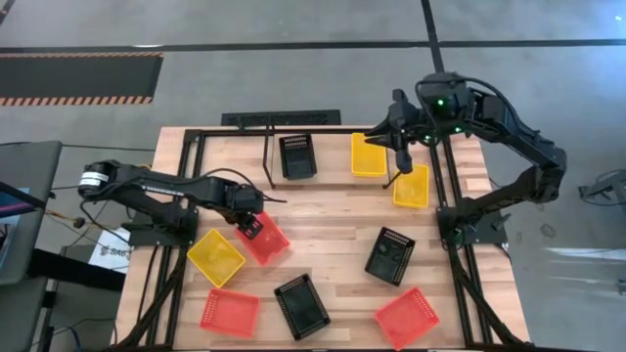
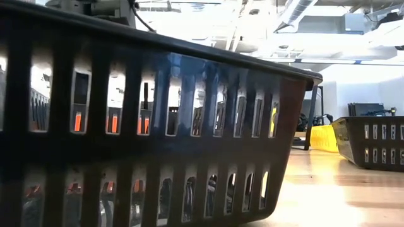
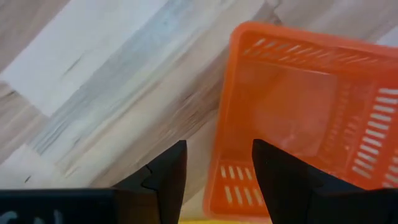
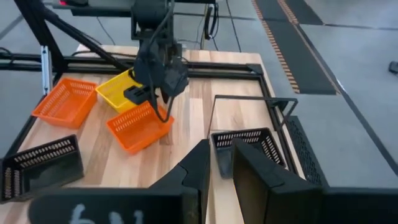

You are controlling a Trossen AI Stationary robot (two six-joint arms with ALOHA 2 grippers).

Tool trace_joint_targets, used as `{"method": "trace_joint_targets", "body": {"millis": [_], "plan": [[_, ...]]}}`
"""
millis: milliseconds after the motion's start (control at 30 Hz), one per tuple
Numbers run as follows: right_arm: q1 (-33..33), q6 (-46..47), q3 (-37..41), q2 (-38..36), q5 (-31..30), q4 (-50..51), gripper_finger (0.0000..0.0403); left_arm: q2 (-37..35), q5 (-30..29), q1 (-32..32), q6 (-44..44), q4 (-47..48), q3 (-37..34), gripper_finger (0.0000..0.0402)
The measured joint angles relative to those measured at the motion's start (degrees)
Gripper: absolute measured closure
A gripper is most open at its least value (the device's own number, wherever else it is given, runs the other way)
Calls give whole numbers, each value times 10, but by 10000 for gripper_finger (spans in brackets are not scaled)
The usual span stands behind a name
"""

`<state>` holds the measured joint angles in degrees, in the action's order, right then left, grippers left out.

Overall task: Stack baskets on shelf by color
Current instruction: Put the top orange bin on the shelf

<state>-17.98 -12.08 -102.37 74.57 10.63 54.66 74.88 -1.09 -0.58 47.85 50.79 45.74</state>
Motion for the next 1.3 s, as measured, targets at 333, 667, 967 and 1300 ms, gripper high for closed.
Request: {"method": "trace_joint_targets", "body": {"millis": [333, 667, 967, 1300], "plan": [[0, 1, 0, -4, 0, -2, 315, 82, 29, 0, -23, -23, 0, 251], [0, 1, 0, -4, 0, -1, 315, 109, 19, 0, -54, -37, 21, 399], [0, 35, 0, -3, 0, 21, 331, 60, -115, -1, -61, 41, 137, 401], [69, 61, 0, 31, -78, 19, 331, -21, -267, -18, -40, 128, 235, 401]]}}
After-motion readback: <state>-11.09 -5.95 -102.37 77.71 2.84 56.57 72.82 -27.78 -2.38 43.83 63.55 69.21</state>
